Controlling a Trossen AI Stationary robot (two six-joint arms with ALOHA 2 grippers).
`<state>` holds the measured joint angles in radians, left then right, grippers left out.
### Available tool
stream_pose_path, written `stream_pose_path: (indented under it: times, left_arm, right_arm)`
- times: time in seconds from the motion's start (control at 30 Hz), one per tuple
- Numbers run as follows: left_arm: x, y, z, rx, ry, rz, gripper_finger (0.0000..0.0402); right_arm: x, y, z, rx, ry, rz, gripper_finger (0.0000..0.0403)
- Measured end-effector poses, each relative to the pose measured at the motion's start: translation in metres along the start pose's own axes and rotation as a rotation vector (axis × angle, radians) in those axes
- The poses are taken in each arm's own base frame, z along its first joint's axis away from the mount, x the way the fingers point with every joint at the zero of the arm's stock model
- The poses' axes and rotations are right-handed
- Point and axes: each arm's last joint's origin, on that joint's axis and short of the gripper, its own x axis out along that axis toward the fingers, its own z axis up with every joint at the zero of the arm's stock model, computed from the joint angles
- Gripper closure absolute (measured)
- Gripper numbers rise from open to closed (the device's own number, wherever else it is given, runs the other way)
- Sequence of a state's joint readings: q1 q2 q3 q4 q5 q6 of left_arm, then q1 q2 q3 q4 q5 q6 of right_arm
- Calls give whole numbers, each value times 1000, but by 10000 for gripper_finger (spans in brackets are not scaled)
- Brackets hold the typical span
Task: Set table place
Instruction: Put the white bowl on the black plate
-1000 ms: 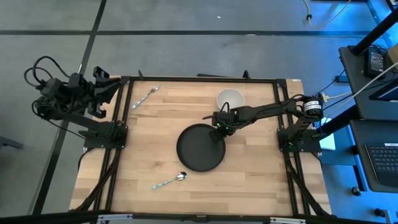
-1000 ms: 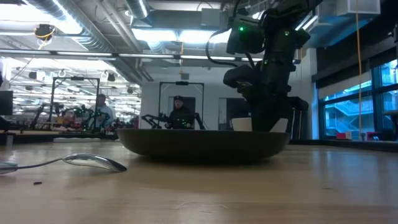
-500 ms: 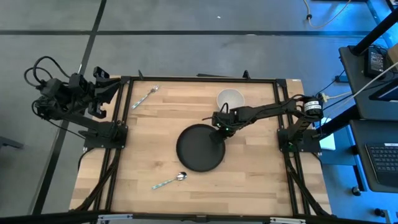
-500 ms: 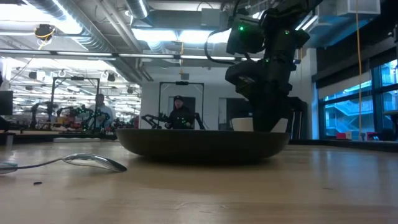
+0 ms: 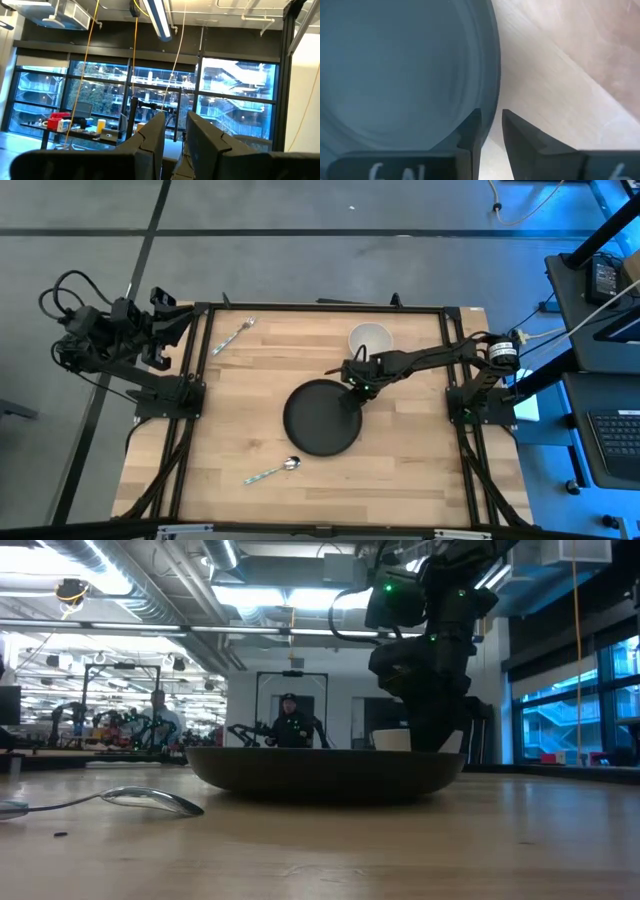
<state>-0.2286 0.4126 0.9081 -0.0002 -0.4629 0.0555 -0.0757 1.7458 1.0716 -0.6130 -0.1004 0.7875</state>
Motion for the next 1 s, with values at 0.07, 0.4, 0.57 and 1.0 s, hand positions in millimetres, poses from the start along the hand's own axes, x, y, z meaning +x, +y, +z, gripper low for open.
stream_pose_path:
  times: [0.07, 0.4, 0.57, 1.0]
  left_arm:
    - [0, 0, 0, 0, 0, 0, 328]
    - [0, 0, 0, 1, 2, 0, 328]
    - [0, 0, -1, 4, 7, 0, 328]
    - [0, 0, -1, 5, 10, -1, 328]
  right_arm:
    - [0, -3, 3, 4, -1, -5, 325]
    - [-22, -8, 17, 52, 25, 104, 325]
    - [-57, 6, 26, -36, -26, 166, 325]
    - [-135, 1, 38, -205, -52, -186, 325]
